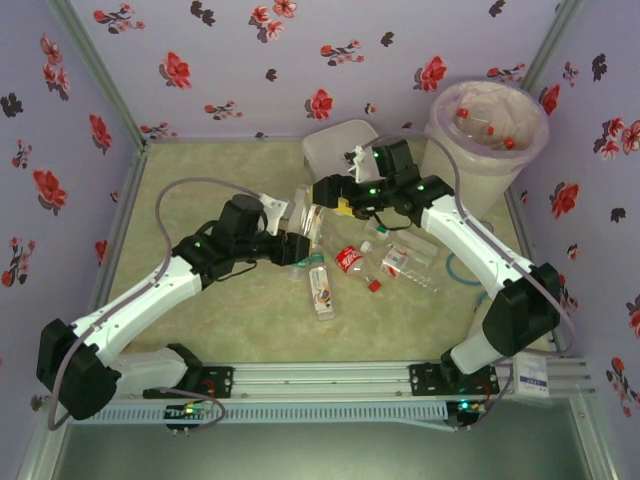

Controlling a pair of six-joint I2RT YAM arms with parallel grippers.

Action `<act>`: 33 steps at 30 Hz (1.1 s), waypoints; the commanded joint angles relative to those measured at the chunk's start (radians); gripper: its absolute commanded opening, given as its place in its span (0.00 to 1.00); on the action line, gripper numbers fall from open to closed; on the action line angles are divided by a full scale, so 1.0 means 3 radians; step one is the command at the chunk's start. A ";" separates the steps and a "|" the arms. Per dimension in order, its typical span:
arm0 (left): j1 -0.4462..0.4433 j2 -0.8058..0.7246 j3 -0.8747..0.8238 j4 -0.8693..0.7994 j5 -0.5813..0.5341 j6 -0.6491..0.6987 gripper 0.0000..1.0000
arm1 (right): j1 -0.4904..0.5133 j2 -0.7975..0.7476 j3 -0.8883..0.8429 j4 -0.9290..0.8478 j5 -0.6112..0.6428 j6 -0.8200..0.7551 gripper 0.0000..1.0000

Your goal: Put the plastic bottles in the bin

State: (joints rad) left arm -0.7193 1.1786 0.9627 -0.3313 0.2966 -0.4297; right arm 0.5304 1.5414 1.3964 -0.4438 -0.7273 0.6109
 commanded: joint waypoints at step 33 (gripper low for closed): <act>0.0035 -0.0054 -0.0112 0.0296 -0.0330 -0.0117 1.00 | -0.1919 -0.0439 0.1220 -0.0530 0.0733 -0.0608 0.16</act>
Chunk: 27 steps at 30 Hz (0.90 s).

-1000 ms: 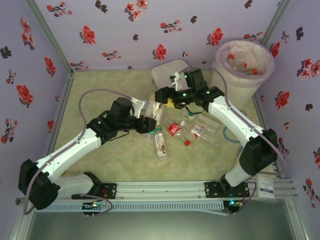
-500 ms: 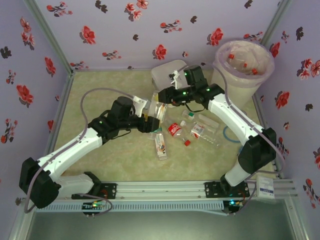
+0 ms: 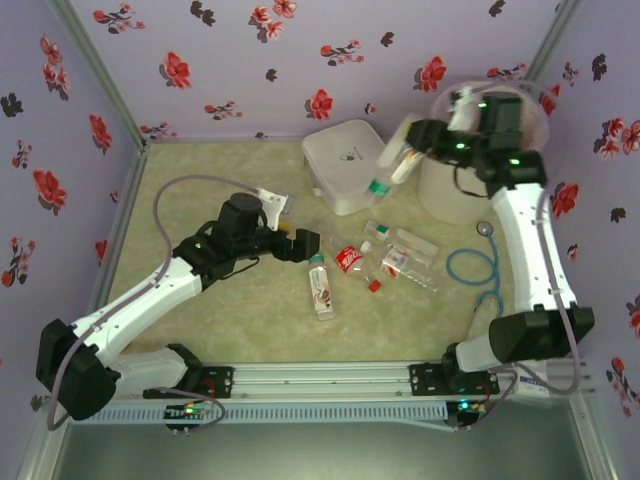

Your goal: Put the plastic bottles in the bin

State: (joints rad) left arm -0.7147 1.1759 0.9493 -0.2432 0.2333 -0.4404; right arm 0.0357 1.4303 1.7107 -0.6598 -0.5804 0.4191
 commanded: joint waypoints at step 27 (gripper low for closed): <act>0.0101 -0.0087 -0.0290 0.0009 -0.0287 -0.0199 1.00 | -0.0432 0.0236 0.0081 0.1411 0.1964 -0.1603 0.04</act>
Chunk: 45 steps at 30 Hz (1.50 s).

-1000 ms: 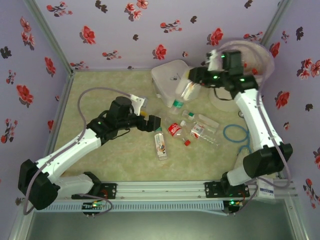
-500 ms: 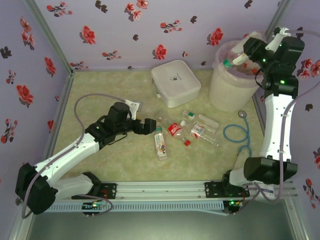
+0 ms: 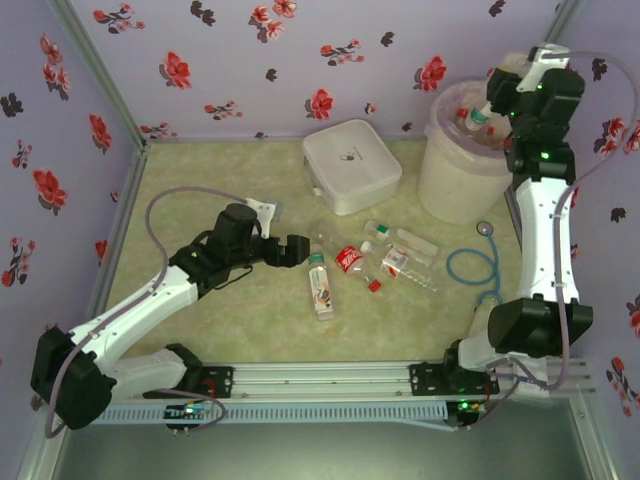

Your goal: Put the plastic bottles in the bin

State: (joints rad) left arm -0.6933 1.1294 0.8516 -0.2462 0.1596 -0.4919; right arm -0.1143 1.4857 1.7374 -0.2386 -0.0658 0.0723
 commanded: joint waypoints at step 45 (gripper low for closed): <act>0.0025 0.0639 0.0124 -0.0260 -0.0077 -0.0328 1.00 | 0.0328 0.0942 -0.0299 -0.1221 -0.1026 0.1163 0.31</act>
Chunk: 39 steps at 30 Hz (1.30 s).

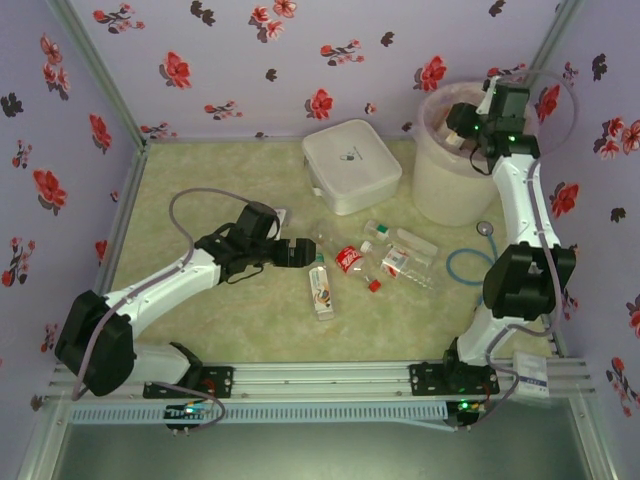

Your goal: Put the plastic bottles in the bin

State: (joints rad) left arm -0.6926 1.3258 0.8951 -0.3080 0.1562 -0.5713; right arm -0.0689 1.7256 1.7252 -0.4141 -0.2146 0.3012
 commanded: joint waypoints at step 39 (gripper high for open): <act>-0.1016 0.0826 0.0460 -0.0812 -0.0333 -0.1209 1.00 | 0.0260 -0.1283 0.0019 -0.1847 0.0214 -0.0063 0.99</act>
State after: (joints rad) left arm -0.9825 1.5322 0.9966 -0.4610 0.0776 -0.9073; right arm 0.0132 1.3655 1.7741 -0.9730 -0.1596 0.2699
